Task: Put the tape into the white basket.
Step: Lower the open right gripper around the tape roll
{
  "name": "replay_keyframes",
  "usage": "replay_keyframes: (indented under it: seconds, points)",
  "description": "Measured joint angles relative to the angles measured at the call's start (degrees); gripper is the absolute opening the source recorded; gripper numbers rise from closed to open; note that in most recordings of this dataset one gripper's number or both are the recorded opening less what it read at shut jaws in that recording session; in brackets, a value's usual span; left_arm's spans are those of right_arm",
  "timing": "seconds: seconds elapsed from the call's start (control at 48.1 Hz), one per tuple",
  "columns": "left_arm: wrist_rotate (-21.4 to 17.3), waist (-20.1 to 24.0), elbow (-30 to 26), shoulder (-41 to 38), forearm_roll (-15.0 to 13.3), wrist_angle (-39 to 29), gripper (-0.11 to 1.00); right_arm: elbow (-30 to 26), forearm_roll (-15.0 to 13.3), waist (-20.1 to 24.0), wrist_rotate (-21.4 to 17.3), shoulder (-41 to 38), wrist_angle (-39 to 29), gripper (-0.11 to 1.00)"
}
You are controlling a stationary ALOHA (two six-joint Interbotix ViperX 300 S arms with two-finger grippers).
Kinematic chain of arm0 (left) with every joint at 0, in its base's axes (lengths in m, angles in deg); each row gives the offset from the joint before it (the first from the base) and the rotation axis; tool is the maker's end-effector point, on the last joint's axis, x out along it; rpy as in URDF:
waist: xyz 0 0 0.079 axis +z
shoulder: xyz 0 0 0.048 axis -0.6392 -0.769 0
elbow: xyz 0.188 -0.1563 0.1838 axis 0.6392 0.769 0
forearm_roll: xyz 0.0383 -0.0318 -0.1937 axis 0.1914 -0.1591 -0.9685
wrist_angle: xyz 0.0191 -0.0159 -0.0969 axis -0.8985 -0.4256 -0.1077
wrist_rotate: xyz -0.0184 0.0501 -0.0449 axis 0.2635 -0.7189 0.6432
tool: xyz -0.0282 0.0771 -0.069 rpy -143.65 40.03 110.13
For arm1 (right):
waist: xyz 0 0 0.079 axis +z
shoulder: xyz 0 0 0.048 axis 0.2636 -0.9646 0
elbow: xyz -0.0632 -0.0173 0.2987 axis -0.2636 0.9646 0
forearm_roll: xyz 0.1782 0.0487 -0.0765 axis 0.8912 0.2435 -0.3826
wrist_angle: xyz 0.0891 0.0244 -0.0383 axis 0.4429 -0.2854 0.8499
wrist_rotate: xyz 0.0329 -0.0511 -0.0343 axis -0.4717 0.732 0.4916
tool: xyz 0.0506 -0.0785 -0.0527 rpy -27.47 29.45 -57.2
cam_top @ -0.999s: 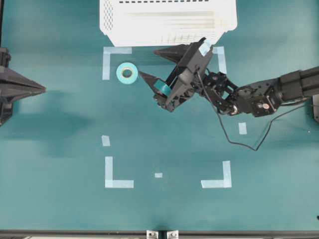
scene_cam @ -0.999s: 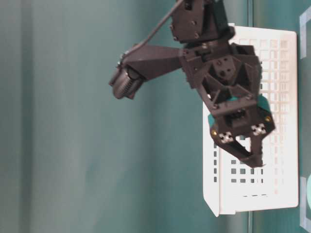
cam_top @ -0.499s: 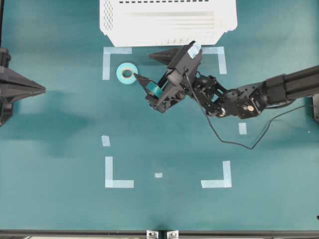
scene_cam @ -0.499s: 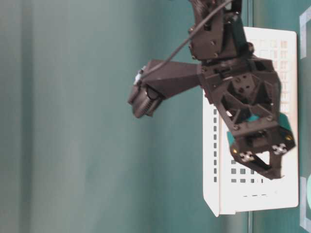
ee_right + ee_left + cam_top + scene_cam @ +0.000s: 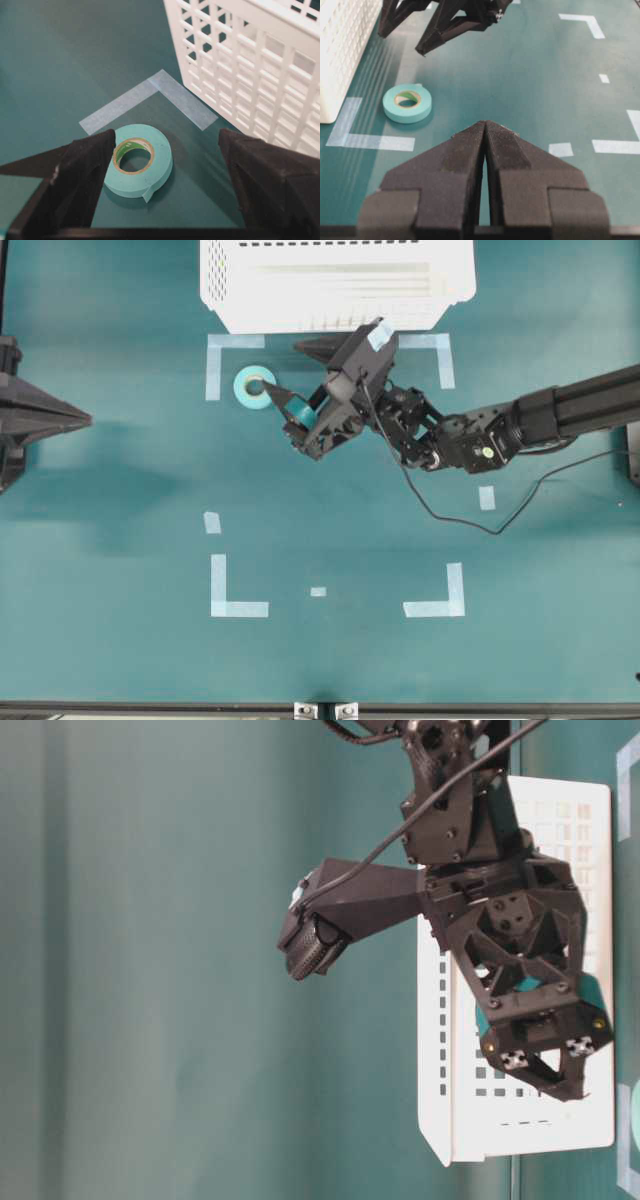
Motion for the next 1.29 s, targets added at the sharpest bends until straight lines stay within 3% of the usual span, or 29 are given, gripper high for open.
replay_keyframes:
  seconds: [0.27, 0.562, 1.29]
  points:
    - [0.00, 0.00, 0.00, 0.00, 0.09, 0.00, -0.11, -1.76, 0.62, 0.00, 0.26, -2.46, -0.97, 0.95]
    - [0.00, 0.00, 0.00, 0.00, 0.09, 0.00, -0.11, -2.99, -0.97, 0.09, 0.62, -3.08, -4.13, 0.95]
    - [0.00, 0.00, 0.00, 0.00, 0.00, 0.00, -0.11, -5.19, -1.05, 0.09, 0.26, -5.98, -4.04, 0.95]
